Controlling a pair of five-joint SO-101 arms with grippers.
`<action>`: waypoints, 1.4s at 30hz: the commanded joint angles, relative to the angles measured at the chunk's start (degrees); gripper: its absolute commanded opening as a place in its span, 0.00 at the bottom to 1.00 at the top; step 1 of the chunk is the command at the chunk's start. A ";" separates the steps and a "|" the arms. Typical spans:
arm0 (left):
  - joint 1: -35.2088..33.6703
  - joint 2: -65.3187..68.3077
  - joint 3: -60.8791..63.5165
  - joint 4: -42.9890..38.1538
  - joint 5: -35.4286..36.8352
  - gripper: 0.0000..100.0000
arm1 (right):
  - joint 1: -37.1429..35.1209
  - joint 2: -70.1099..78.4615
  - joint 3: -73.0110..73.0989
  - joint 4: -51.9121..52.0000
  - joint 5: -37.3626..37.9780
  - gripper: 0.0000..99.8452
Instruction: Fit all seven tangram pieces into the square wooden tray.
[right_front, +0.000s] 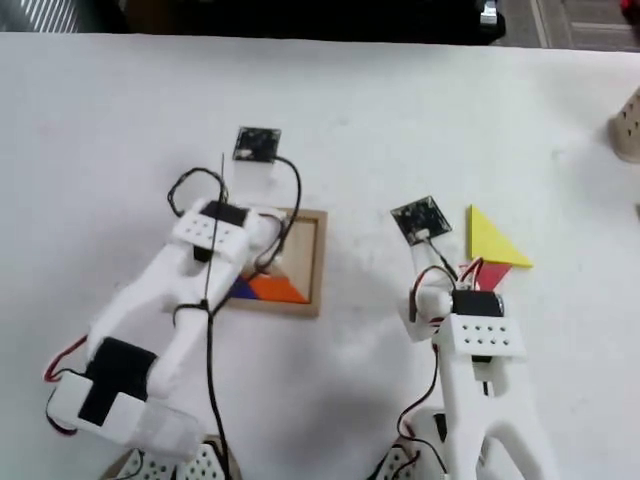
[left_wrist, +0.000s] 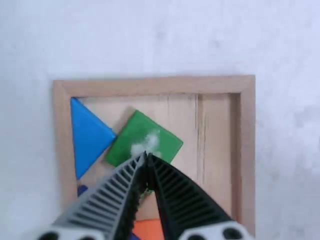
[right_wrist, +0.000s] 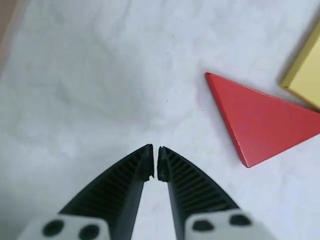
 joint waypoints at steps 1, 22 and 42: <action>0.66 0.92 -0.44 -10.73 2.37 0.02 | 0.40 -1.01 -0.44 -0.84 0.62 0.02; -1.45 11.21 -10.37 6.95 1.58 0.02 | 0.40 -1.01 -0.44 -1.01 0.62 0.02; -1.45 8.22 -13.63 13.10 -1.41 0.02 | 0.13 -1.01 -0.44 -1.10 0.62 0.02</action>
